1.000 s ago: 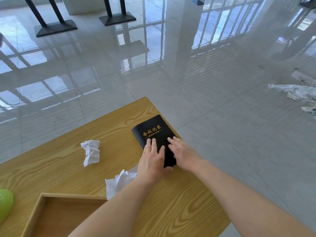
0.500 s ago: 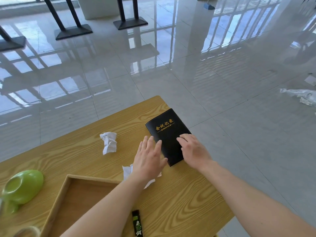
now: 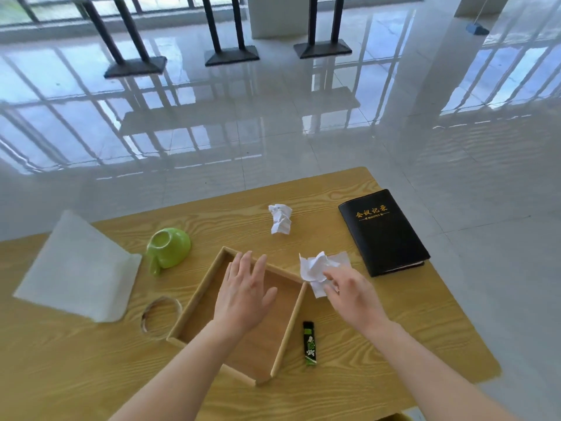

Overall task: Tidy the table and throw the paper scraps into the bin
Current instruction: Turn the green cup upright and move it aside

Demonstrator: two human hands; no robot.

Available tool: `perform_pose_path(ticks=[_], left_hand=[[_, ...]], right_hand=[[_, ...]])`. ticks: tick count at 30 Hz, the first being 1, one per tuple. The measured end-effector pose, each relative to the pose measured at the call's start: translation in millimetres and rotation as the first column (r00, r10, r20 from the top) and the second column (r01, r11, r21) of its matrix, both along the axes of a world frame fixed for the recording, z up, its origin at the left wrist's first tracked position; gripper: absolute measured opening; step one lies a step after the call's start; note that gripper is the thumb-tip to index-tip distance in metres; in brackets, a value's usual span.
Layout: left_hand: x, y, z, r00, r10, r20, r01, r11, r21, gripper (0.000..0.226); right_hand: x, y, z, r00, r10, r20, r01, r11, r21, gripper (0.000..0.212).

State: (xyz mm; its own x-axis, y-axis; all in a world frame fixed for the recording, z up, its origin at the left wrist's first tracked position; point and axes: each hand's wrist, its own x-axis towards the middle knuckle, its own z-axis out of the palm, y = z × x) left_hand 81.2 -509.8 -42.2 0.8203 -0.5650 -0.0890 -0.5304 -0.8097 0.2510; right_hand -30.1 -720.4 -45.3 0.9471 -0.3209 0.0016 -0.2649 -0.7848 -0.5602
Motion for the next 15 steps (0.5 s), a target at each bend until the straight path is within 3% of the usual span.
perform_pose_path(ticks=[7, 15], left_hand=[[-16.4, 103.1, 3.6, 0.974, 0.223, -0.031, -0.224, 0.975, -0.007, 0.071], [21.5, 183.4, 6.1, 0.934, 0.353, -0.053, -0.357, 0.931, -0.078, 0.068]], right_hand=[[10.1, 71.9, -0.3, 0.993, 0.093, -0.070, -0.084, 0.990, 0.115, 0.031], [93.9, 161.2, 21.0, 0.971, 0.236, -0.032, -0.233, 0.969, 0.078, 0.030]])
